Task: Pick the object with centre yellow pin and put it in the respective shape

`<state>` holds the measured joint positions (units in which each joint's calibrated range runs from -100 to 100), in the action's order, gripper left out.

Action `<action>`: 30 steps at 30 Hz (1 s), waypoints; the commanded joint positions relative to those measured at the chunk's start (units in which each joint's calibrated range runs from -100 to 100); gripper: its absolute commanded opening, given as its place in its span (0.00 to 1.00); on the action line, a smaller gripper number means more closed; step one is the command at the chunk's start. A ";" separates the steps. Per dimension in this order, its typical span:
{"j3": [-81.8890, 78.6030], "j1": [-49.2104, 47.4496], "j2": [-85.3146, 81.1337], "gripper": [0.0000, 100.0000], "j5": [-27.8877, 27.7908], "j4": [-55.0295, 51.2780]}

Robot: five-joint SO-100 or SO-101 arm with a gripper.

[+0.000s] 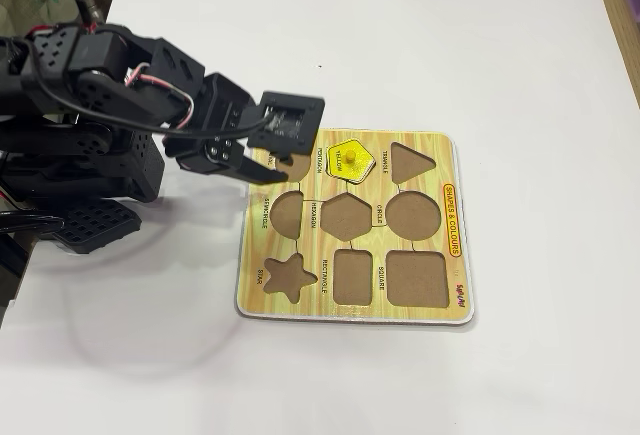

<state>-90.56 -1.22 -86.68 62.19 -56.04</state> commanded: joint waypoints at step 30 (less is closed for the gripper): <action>-8.45 0.53 -6.29 0.06 0.15 -15.44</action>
<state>-98.65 -1.22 -93.47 62.45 -70.52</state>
